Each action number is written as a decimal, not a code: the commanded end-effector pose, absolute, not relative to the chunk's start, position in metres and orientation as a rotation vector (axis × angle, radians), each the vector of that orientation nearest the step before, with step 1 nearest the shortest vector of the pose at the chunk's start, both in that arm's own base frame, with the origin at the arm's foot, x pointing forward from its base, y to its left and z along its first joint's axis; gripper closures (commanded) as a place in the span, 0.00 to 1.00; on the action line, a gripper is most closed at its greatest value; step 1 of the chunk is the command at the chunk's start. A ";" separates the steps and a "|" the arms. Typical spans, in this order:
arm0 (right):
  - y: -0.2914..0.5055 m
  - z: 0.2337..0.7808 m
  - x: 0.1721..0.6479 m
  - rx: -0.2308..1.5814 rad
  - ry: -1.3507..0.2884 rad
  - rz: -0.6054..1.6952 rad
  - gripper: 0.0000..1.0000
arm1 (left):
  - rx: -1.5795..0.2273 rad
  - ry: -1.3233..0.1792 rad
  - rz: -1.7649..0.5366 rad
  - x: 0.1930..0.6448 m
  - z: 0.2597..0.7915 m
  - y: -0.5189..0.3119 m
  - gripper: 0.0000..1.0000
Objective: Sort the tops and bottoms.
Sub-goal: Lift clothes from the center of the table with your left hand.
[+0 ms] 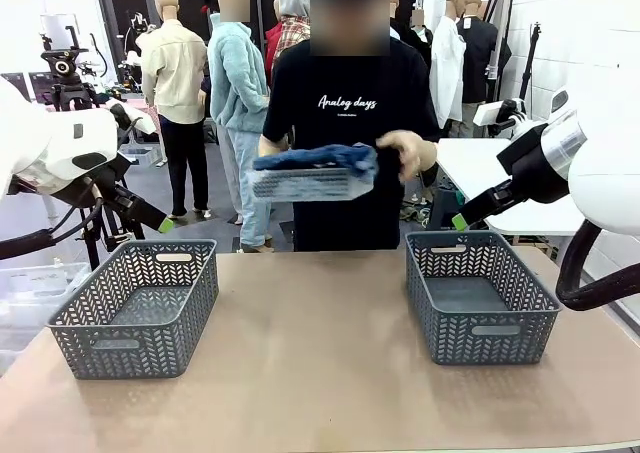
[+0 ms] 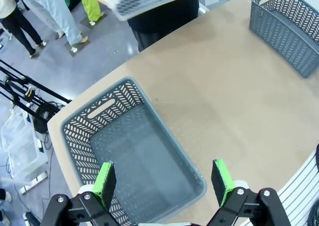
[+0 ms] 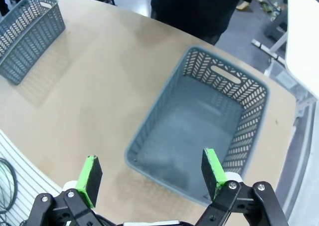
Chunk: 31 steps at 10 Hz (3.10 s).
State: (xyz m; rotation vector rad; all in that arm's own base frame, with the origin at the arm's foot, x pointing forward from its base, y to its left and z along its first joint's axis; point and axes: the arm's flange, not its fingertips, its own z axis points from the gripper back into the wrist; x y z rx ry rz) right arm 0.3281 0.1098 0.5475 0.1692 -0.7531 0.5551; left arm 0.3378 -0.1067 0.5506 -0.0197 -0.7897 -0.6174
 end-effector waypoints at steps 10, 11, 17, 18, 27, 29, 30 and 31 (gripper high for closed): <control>0.111 0.547 0.329 0.186 -0.755 0.553 0.00 | -0.009 -0.794 -0.613 0.338 0.551 -0.106 0.00; 0.111 0.547 0.329 0.186 -0.755 0.553 0.00 | -0.009 -0.794 -0.613 0.338 0.551 -0.106 0.00; 0.111 0.547 0.329 0.186 -0.755 0.553 0.00 | -0.009 -0.794 -0.613 0.338 0.551 -0.106 0.00; 0.111 0.547 0.329 0.186 -0.755 0.553 0.00 | -0.009 -0.794 -0.613 0.338 0.551 -0.106 0.00; 0.111 0.547 0.329 0.186 -0.755 0.553 0.00 | -0.009 -0.794 -0.613 0.338 0.551 -0.106 0.00; 0.111 0.547 0.329 0.186 -0.755 0.553 0.00 | -0.009 -0.794 -0.613 0.338 0.551 -0.106 0.00; 0.111 0.547 0.329 0.186 -0.755 0.553 0.00 | -0.009 -0.794 -0.613 0.338 0.551 -0.106 0.00; 0.111 0.547 0.329 0.186 -0.755 0.553 0.00 | -0.009 -0.794 -0.613 0.338 0.551 -0.106 0.00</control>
